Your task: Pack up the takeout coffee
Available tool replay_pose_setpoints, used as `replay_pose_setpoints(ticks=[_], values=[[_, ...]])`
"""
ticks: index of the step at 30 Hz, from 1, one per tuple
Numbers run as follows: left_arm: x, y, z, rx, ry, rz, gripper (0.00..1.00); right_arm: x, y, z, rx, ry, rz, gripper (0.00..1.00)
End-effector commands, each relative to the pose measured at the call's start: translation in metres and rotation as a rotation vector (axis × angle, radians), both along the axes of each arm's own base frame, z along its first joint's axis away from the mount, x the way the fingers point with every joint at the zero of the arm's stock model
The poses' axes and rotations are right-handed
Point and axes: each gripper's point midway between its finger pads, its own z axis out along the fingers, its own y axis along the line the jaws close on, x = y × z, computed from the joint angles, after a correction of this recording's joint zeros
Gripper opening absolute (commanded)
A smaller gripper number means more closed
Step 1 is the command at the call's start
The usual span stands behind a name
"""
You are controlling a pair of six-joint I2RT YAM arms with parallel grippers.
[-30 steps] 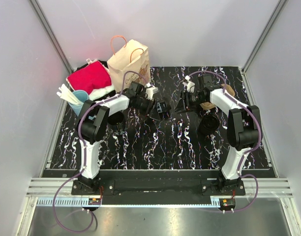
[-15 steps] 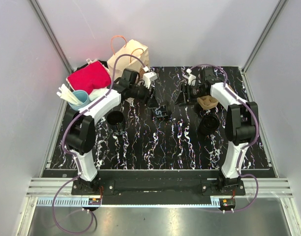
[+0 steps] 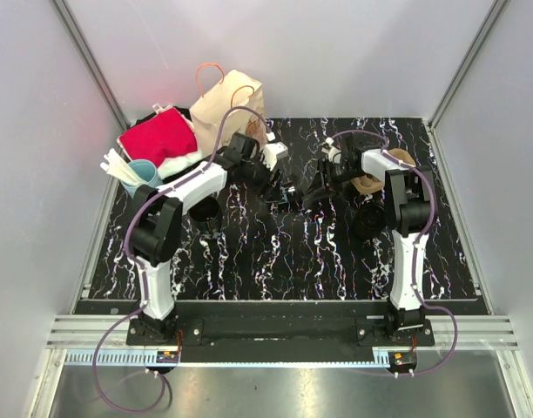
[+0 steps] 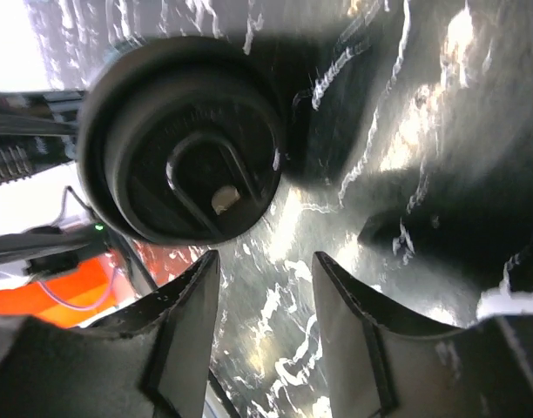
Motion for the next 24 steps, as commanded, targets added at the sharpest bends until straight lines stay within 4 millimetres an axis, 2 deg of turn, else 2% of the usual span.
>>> replay_pose_setpoints(ticks=[1, 5, 11, 20, 24], values=[[0.018, -0.002, -0.012, 0.026, -0.076, -0.003, 0.65, 0.019, 0.01, 0.015, 0.121, 0.016, -0.024, 0.51], [0.02, -0.003, -0.019, 0.041, -0.085, -0.012, 0.65, 0.029, 0.017, 0.016, 0.197, 0.083, -0.063, 0.47], [0.024, -0.005, -0.022, 0.052, -0.104, -0.014, 0.65, 0.039, 0.024, 0.019, 0.258, 0.122, -0.093, 0.46], [0.03, -0.006, -0.029, 0.07, -0.11, -0.012, 0.66, 0.035, 0.028, 0.021, 0.313, 0.164, -0.132, 0.45], [0.034, -0.005, -0.024, 0.075, -0.14, -0.012, 0.66, 0.033, 0.025, 0.028, 0.288, 0.112, -0.138, 0.46]])
